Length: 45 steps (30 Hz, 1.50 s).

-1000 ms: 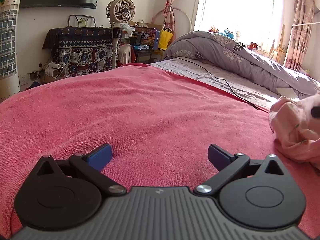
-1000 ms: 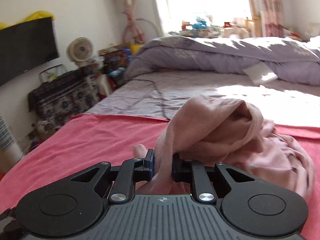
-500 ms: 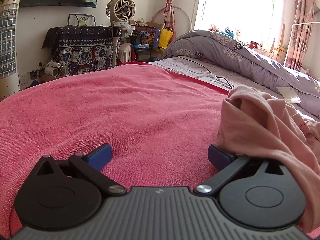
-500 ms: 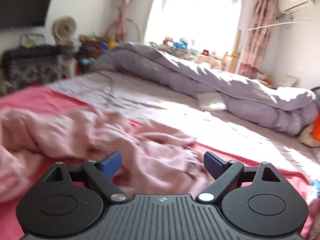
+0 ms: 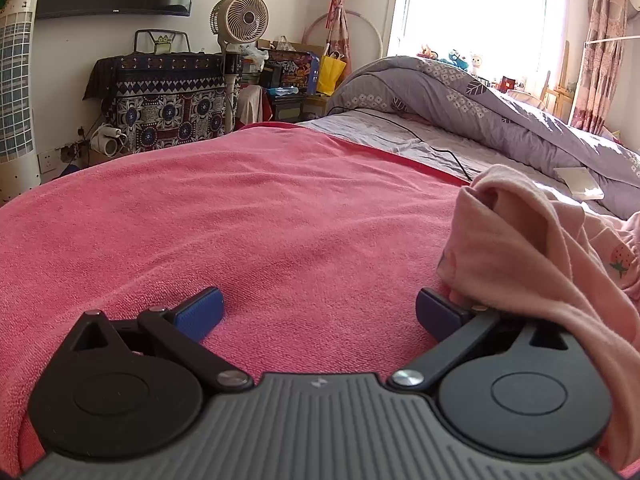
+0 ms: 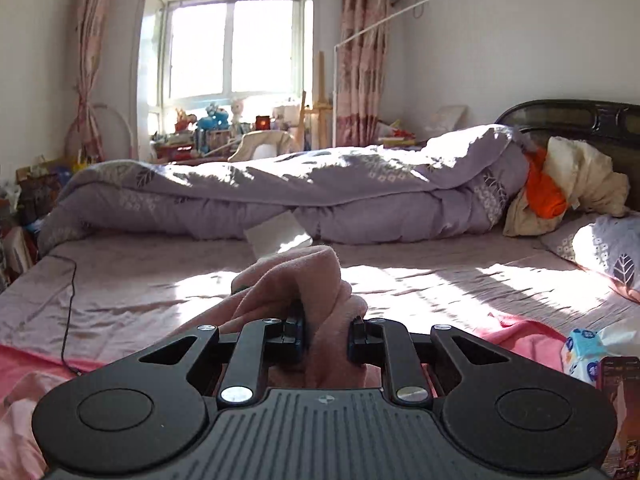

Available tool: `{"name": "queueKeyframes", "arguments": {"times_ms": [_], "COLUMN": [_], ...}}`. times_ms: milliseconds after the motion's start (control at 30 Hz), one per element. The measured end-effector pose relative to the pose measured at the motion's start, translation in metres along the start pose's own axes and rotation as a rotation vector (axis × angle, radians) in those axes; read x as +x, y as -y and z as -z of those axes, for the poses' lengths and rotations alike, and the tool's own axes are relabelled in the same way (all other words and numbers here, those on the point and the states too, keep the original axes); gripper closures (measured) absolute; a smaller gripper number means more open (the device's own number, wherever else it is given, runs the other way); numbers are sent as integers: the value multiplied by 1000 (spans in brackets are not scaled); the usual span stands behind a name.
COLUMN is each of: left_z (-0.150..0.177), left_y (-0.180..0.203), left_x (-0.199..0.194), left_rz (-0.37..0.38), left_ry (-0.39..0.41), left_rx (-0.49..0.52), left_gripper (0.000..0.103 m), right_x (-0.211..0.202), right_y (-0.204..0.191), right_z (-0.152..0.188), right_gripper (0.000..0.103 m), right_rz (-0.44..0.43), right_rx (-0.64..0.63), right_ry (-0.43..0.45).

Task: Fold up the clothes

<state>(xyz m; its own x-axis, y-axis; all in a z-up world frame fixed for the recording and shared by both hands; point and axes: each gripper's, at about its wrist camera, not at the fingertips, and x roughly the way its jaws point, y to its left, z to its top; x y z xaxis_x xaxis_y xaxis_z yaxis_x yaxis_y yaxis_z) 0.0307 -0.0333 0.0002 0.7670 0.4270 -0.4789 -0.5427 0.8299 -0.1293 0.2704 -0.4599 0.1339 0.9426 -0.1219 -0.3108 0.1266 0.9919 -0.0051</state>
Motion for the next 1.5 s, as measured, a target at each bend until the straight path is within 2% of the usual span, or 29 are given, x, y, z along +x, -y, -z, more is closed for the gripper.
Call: {"name": "queueKeyframes", "arguments": {"times_ms": [100,167,200,233,267,300,333,367,400,433,467,500,533,567,633,667,733,767,800,967,1133,1233,1367,1433,1500], "left_z": [0,0,1,1,0,0,0,0,0,1,1,1,1,1,1,2,1,1,1,2,1,0,-1,2,6], "left_y": [0,1,2,2,3,3,3,3,3,3,3,2,4,5,4,3,1,0,-1,-1,-2,0,5,8,15], "left_x": [0,1,1,1,1,1,1,1,1,1,1,1,2,2,2,2,1,1,1,0,-2,-4,-20,-35,-54], "left_rz": [-1,-3,-4,-5,-7,-8,-9,-10,-11,-12,-12,-12,-13,-13,-11,-10,-4,-1,2,7,5,-9,-16,40,83], "left_ry": [0,-1,-2,-2,-3,-3,-3,-3,-3,-2,-3,-5,-8,-9,-9,-9,-8,-8,-7,-2,8,9,7,-3,-1], "left_rx": [1,3,3,4,3,6,6,7,8,10,9,8,8,8,7,6,5,3,0,-4,-5,-3,5,23,68], "left_gripper": [0,0,0,0,0,0,0,0,0,0,0,0,0,0,0,0,0,0,0,0,0,0,0,0,0], "right_x": [-2,14,21,27,33,37,28,18,8,-3,-11,-21,-29,-30,-27,-26,-14,-9,-15,-52,-115,-152,-162,-150,-137], "right_y": [34,60,71,78,86,80,73,65,52,38,22,-1,-21,-42,-89,-112,-145,-151,-145,-108,-12,44,109,125,132], "right_z": [-16,-15,-12,-5,2,11,18,26,33,39,47,54,62,76,96,106,126,127,119,71,6,-7,16,44,80], "right_gripper": [82,77,73,68,59,46,37,21,14,13,11,8,7,7,7,12,55,68,73,76,77,77,74,68,63], "right_rz": [204,199,167,128,90,36,-20,-77,-145,-214,-322,-444,-512,-577,-641,-673,-633,-601,-602,-598,-578,-542,-383,-250,-100], "right_rx": [-56,-79,-70,-62,-54,-55,-71,-87,-113,-139,-168,-191,-204,-220,-242,-252,-263,-253,-229,-113,37,94,63,-17,-112], "right_ry": [138,55,-16,-93,-170,-197,-184,-170,-168,-166,-183,-218,-251,-296,-382,-424,-502,-513,-477,-291,-93,-12,-51,-147,-197]}}
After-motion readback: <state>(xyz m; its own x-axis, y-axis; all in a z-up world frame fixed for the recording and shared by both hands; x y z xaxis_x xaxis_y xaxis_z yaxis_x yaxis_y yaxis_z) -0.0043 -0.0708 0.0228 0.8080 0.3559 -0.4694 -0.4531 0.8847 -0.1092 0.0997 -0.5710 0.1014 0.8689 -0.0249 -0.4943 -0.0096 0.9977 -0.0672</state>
